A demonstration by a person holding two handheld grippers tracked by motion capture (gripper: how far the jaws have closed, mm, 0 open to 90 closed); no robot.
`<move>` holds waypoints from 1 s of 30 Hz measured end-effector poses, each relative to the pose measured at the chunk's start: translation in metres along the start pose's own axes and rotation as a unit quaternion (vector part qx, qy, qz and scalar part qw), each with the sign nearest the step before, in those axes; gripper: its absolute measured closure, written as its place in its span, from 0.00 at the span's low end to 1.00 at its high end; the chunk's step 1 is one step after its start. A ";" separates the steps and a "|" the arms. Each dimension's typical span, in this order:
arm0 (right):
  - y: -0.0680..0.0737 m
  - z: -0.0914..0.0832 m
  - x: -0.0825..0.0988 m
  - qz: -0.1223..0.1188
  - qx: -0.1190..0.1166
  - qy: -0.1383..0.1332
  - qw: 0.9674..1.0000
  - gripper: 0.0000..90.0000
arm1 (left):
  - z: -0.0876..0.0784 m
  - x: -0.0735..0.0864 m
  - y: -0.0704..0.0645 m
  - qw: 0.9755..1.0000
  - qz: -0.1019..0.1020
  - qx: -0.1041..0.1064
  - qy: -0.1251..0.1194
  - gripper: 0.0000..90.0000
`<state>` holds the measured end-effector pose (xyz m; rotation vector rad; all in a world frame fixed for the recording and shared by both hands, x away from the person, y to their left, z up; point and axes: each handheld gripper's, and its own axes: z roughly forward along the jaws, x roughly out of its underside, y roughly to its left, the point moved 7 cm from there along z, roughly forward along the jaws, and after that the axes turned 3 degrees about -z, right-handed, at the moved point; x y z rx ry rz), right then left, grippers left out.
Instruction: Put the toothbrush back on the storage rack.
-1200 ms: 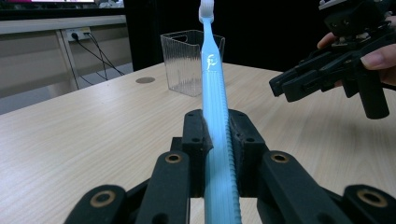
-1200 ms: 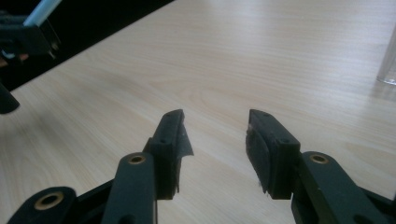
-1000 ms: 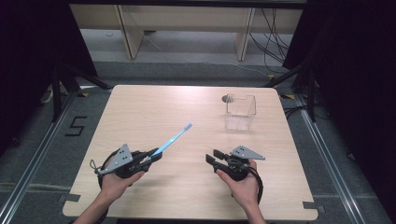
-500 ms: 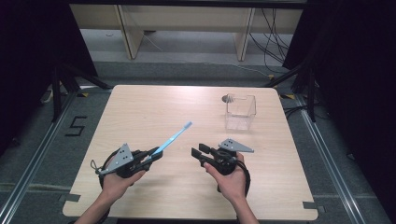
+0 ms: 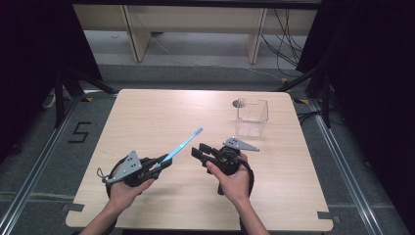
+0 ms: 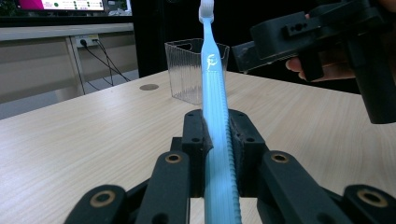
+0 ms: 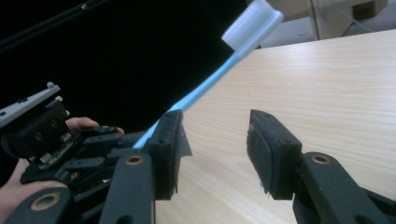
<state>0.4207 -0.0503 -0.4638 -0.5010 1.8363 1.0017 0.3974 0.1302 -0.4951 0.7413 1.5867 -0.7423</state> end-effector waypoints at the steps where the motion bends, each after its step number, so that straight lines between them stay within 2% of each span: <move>1: 0.000 0.002 0.000 0.002 -0.002 0.001 1.000 0.62 | 0.000 0.000 0.000 1.000 0.001 0.001 0.000 0.86; 5: -0.001 0.007 -0.002 0.009 -0.003 0.002 1.000 0.62 | 0.002 0.001 -0.002 1.000 0.001 0.002 0.001 0.86; 7: 0.000 0.009 -0.005 0.017 -0.014 -0.004 1.000 0.61 | 0.003 0.001 -0.003 1.000 0.001 0.003 0.001 0.86; 8: -0.002 0.009 -0.005 0.015 -0.009 -0.006 1.000 0.61 | 0.006 0.000 -0.004 1.000 -0.001 0.008 -0.010 0.86; 9: -0.002 0.010 -0.006 0.016 -0.009 -0.006 1.000 0.61 | 0.005 0.001 -0.004 1.000 0.001 0.003 0.002 0.86; 12: -0.003 0.011 -0.009 0.019 -0.001 -0.005 1.000 0.60 | 0.007 0.000 -0.006 1.000 -0.001 0.002 -0.001 0.86; 15: -0.003 0.013 -0.012 0.020 -0.007 -0.010 1.000 0.60 | 0.009 0.000 -0.006 1.000 -0.001 0.001 -0.001 0.86; 19: -0.004 0.014 -0.017 0.019 0.003 -0.011 1.000 0.62 | 0.014 0.002 -0.009 1.000 -0.003 0.001 -0.001 0.86; 22: -0.006 0.014 -0.018 0.016 0.008 -0.014 1.000 0.70 | 0.016 0.003 -0.011 1.000 -0.003 0.001 -0.001 0.86; 23: -0.007 0.015 -0.018 0.018 0.009 -0.012 1.000 0.76 | 0.017 0.004 -0.011 1.000 -0.003 0.001 0.001 0.86; 25: -0.007 0.015 -0.018 0.022 0.012 -0.013 1.000 0.78 | 0.018 0.005 -0.013 1.000 -0.005 0.002 0.003 0.86; 29: -0.005 0.014 -0.020 0.040 -0.005 -0.024 0.999 0.85 | 0.022 0.009 -0.014 1.000 -0.006 0.005 0.005 0.86; 30: -0.005 0.014 -0.020 0.043 -0.006 -0.024 0.999 0.86 | 0.022 0.011 -0.015 1.000 -0.009 0.003 0.013 0.86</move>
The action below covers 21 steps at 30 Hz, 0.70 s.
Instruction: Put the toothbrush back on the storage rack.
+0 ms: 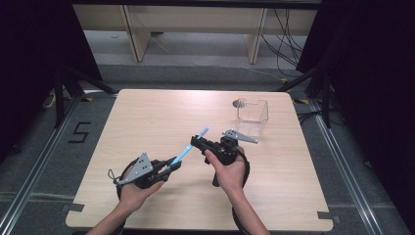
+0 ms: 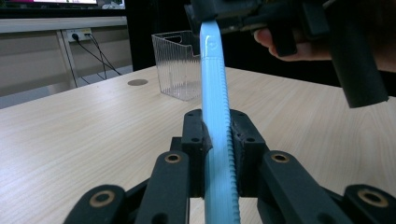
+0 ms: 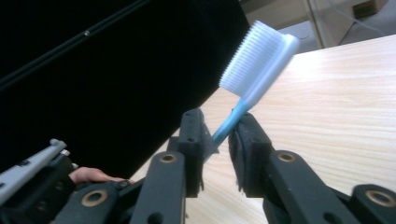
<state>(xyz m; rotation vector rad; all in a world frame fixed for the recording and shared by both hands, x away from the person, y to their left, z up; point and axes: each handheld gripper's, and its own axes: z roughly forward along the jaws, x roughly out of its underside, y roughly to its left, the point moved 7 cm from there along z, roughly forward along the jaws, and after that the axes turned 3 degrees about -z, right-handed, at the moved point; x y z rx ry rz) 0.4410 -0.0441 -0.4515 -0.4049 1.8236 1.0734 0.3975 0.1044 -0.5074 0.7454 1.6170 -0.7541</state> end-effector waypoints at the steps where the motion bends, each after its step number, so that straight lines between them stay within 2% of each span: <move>1: 0.002 0.000 0.000 0.011 -0.009 0.001 1.000 0.90 | 0.003 0.003 -0.001 1.000 0.000 0.002 0.006 0.86; 3: 0.003 0.000 0.000 0.013 -0.014 0.001 1.000 0.91 | 0.005 0.005 -0.001 1.000 0.002 0.003 0.012 0.86; 5: 0.011 0.001 -0.003 0.000 -0.037 0.004 0.999 0.96 | 0.009 0.010 -0.002 1.000 -0.001 0.008 0.027 0.82; 6: 0.011 0.001 -0.003 0.000 -0.037 0.004 0.999 0.96 | 0.010 0.011 -0.002 0.999 -0.001 0.010 0.035 0.82; 7: 0.013 0.001 -0.003 -0.012 -0.034 0.008 0.999 0.96 | 0.011 0.011 -0.003 0.999 -0.002 0.017 0.041 0.79; 9: 0.017 0.000 -0.006 -0.023 -0.037 0.009 0.999 0.96 | 0.010 0.007 -0.003 0.999 -0.003 0.022 0.035 0.71; 12: 0.014 -0.007 -0.015 -0.078 -0.002 0.013 0.997 0.96 | 0.006 0.000 -0.003 0.999 0.000 0.027 0.037 0.65; 13: 0.014 -0.007 -0.015 -0.078 -0.002 0.013 0.997 0.96 | 0.004 -0.003 -0.002 0.999 0.000 0.026 0.038 0.65; 14: 0.013 -0.011 -0.020 -0.098 0.007 0.012 0.995 0.96 | 0.002 -0.006 -0.001 0.999 0.000 0.025 0.035 0.65; 17: 0.012 -0.016 -0.026 -0.107 0.017 0.008 0.994 0.96 | -0.001 -0.020 0.005 0.999 -0.004 0.021 0.024 0.67; 21: 0.012 -0.020 -0.029 -0.123 0.030 0.017 0.992 0.96 | 0.002 -0.035 0.013 1.000 -0.002 0.009 0.025 0.78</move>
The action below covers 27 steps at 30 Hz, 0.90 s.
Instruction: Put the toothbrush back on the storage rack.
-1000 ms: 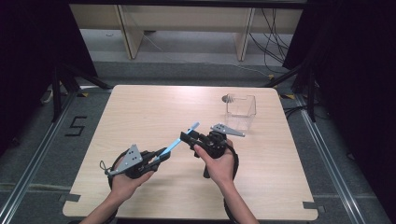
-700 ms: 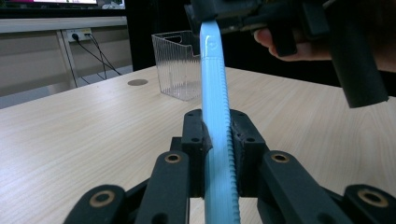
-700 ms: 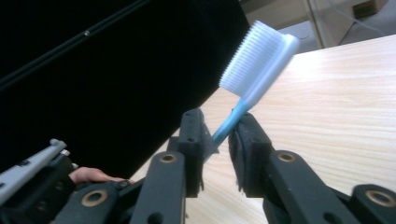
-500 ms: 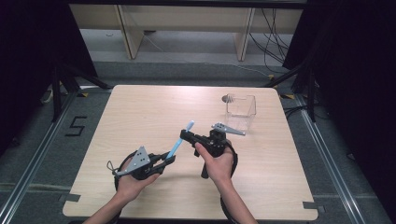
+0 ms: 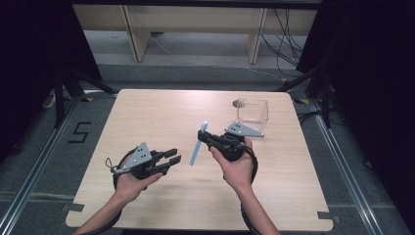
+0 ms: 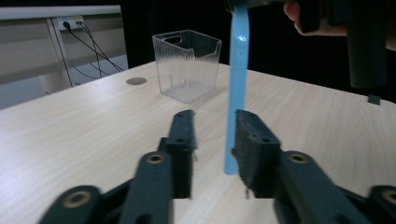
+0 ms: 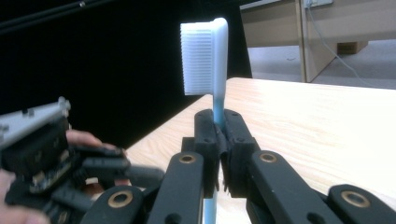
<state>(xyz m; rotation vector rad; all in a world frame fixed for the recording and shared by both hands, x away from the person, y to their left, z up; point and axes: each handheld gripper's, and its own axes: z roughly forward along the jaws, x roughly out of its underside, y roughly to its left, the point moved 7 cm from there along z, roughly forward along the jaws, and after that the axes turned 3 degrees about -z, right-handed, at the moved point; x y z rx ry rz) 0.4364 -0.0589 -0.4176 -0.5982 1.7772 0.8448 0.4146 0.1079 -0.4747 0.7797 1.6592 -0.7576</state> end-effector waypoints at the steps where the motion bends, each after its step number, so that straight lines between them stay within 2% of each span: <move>1: 0.001 -0.001 0.000 0.000 -0.001 0.003 1.000 0.96 | 0.001 -0.002 0.001 1.000 0.001 -0.002 0.002 0.81; 3: -0.001 0.000 0.000 -0.011 0.004 0.008 1.000 0.96 | 0.006 -0.006 0.002 1.000 0.005 -0.005 0.008 0.86; 5: 0.003 0.001 -0.001 -0.001 -0.003 0.008 1.000 0.96 | 0.011 -0.008 0.002 1.000 0.006 -0.006 0.014 0.89; 11: 0.003 0.003 0.000 -0.006 -0.005 0.012 1.000 0.96 | 0.019 -0.011 -0.001 1.000 0.011 -0.001 0.018 0.96; 12: 0.002 0.004 0.001 -0.015 -0.003 0.011 1.000 0.96 | 0.020 -0.011 -0.001 1.000 0.009 0.000 0.018 0.97; 13: 0.003 0.004 0.002 -0.008 -0.004 0.016 1.000 0.96 | 0.021 -0.011 -0.001 1.000 0.008 0.000 0.020 0.99; 18: 0.007 0.007 0.003 -0.011 -0.007 0.017 1.000 0.96 | 0.027 -0.011 -0.005 1.000 0.007 0.009 0.021 0.99; 19: 0.006 0.008 0.003 -0.023 -0.005 0.015 1.000 0.96 | 0.027 -0.010 -0.006 1.000 0.008 0.008 0.028 0.99; 20: 0.008 0.008 0.003 -0.014 -0.007 0.018 1.000 0.96 | 0.027 -0.010 -0.006 0.999 0.009 0.009 0.029 0.99; 22: 0.009 0.008 0.002 -0.018 -0.005 0.021 1.000 0.96 | 0.029 -0.010 -0.007 0.999 0.011 0.010 0.030 0.99; 23: 0.009 0.009 0.001 -0.021 -0.010 0.012 1.000 0.96 | 0.030 -0.010 -0.008 0.999 0.011 0.009 0.032 0.99; 27: 0.009 0.008 0.001 -0.019 -0.007 0.018 1.000 0.96 | 0.032 -0.009 -0.009 0.999 0.012 0.012 0.035 0.99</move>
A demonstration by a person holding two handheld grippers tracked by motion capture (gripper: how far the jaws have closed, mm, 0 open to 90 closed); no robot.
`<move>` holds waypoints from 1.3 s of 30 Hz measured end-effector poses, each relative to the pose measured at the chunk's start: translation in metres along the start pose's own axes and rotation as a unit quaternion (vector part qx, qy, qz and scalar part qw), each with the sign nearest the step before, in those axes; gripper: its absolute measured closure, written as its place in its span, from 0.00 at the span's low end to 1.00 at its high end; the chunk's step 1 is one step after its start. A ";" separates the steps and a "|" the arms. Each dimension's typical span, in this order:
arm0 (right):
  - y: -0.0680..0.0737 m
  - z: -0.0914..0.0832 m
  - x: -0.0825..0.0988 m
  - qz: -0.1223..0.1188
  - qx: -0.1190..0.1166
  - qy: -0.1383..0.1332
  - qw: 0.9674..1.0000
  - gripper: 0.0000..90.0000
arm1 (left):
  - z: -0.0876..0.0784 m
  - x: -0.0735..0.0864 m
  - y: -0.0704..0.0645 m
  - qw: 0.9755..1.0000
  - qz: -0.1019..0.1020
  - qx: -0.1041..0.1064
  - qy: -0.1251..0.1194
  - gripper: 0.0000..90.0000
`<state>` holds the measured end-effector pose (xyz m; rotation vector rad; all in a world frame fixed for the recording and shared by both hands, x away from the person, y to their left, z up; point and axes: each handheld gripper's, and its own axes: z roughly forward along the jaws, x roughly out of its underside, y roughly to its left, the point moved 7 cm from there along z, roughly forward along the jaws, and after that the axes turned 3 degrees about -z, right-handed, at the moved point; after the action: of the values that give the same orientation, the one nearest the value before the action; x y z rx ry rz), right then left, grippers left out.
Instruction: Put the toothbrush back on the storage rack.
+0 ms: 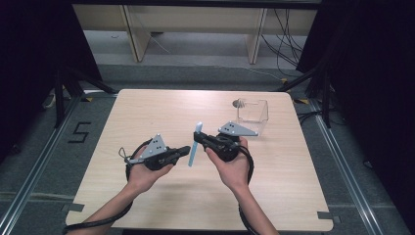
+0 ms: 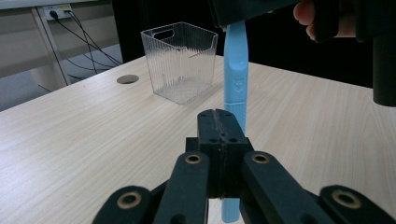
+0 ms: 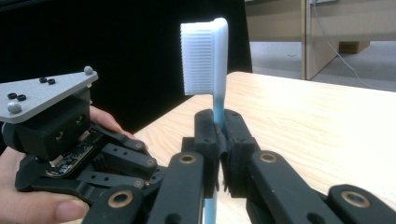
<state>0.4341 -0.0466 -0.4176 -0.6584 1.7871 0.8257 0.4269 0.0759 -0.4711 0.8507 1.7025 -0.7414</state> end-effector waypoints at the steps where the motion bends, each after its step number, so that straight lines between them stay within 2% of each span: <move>1: 0.000 0.000 0.000 0.001 0.001 0.000 1.000 0.96 | 0.001 0.000 -0.001 1.000 0.001 0.001 0.001 0.99; 12: -0.001 0.000 -0.001 -0.004 0.005 0.001 1.000 0.96 | 0.002 0.001 -0.001 1.000 0.003 0.001 0.003 0.99; 14: 0.000 -0.001 -0.001 0.003 0.001 0.003 1.000 0.96 | 0.001 0.001 0.000 1.000 0.003 -0.002 0.001 0.99; 16: -0.002 -0.001 0.000 -0.002 0.005 0.003 1.000 0.96 | -0.002 0.001 0.002 1.000 0.005 -0.008 -0.003 0.99; 19: -0.005 -0.003 -0.002 -0.011 0.009 -0.002 1.000 0.96 | -0.011 0.002 0.008 1.000 0.006 -0.019 -0.004 0.95; 23: -0.009 -0.010 -0.003 -0.005 0.014 0.001 1.000 0.96 | -0.026 0.006 0.017 0.999 0.008 -0.040 -0.004 0.89; 25: -0.016 -0.014 -0.003 -0.012 0.024 0.002 1.000 0.96 | -0.039 0.012 0.025 0.998 0.007 -0.056 -0.002 0.85; 30: -0.022 -0.019 -0.006 -0.012 0.034 -0.003 0.999 0.96 | -0.055 0.021 0.034 0.997 0.004 -0.073 -0.002 0.81; 33: -0.029 -0.024 -0.007 -0.020 0.046 -0.002 0.999 0.96 | -0.064 0.029 0.038 0.996 0.003 -0.085 0.003 0.79; 34: -0.030 -0.025 -0.008 -0.014 0.047 0.000 0.999 0.96 | -0.068 0.032 0.040 0.996 0.001 -0.089 0.005 0.78; 35: -0.033 -0.027 -0.009 -0.021 0.048 -0.004 0.999 0.96 | -0.070 0.035 0.041 0.996 0.000 -0.091 0.001 0.78; 39: -0.041 -0.034 -0.011 -0.021 0.063 -0.004 0.998 0.96 | -0.080 0.042 0.045 0.995 -0.005 -0.104 0.000 0.73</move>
<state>0.4490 -0.0977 -0.4086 -0.6067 1.7963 0.6815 0.4138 0.1731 -0.4942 0.6984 1.7489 -0.5595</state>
